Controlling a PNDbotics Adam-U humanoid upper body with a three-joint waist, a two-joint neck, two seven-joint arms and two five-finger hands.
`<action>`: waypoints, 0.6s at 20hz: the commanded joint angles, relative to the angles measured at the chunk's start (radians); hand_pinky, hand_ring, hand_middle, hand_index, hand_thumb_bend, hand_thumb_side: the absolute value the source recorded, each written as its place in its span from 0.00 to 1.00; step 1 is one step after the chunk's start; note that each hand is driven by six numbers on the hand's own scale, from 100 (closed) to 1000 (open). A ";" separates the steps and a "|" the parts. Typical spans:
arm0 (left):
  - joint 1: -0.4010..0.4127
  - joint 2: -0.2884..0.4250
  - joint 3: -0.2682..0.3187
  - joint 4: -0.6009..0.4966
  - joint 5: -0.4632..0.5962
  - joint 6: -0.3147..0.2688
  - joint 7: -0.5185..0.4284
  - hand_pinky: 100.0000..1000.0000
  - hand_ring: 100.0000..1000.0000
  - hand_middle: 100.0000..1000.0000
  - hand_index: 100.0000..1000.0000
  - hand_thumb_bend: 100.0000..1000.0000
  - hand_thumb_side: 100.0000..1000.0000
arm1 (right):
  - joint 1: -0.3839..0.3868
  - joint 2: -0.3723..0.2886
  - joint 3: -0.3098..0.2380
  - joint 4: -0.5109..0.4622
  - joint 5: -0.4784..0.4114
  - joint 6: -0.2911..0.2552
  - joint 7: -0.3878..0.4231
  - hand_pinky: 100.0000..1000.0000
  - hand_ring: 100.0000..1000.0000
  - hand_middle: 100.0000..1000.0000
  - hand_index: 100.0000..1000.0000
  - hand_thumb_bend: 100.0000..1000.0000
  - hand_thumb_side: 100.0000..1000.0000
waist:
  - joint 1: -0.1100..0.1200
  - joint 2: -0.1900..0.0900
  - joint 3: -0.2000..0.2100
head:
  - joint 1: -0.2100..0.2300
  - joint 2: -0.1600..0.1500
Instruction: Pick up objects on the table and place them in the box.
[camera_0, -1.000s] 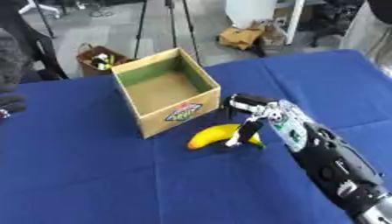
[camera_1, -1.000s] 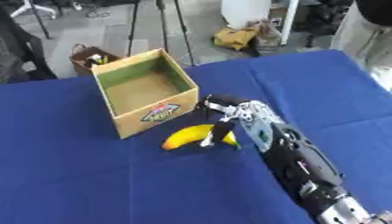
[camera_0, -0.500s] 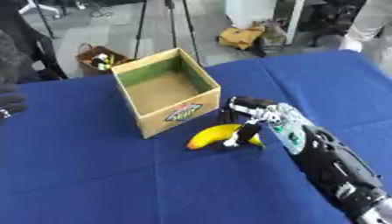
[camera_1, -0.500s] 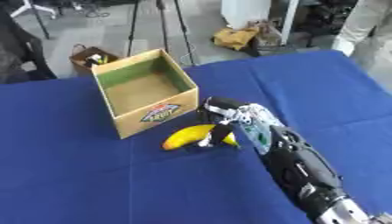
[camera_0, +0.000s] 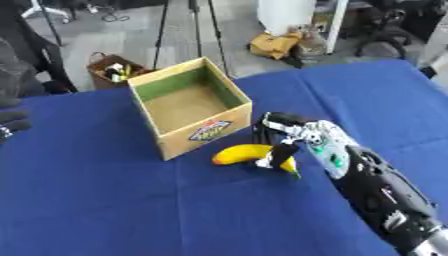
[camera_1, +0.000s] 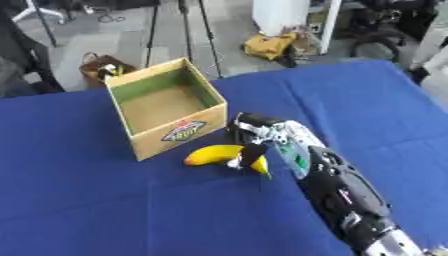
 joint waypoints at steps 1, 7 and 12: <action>-0.013 0.008 0.004 -0.018 -0.003 -0.002 0.004 0.67 0.65 0.63 0.79 0.71 0.89 | -0.019 -0.015 -0.007 -0.010 0.021 0.001 -0.016 0.47 0.36 0.40 0.47 0.24 0.18 | -0.002 -0.014 -0.001 | -0.001 -0.011; -0.014 0.009 0.004 -0.018 -0.004 -0.002 0.004 0.67 0.65 0.63 0.79 0.71 0.89 | -0.031 -0.026 -0.009 -0.040 0.011 0.004 -0.040 0.47 0.36 0.40 0.47 0.27 0.19 | -0.003 -0.014 -0.003 | -0.001 -0.015; -0.014 0.012 0.004 -0.020 -0.005 -0.002 0.003 0.67 0.65 0.63 0.79 0.71 0.89 | -0.053 -0.049 -0.009 -0.090 -0.012 0.013 -0.044 0.47 0.35 0.39 0.47 0.29 0.19 | -0.005 -0.015 -0.003 | 0.002 -0.018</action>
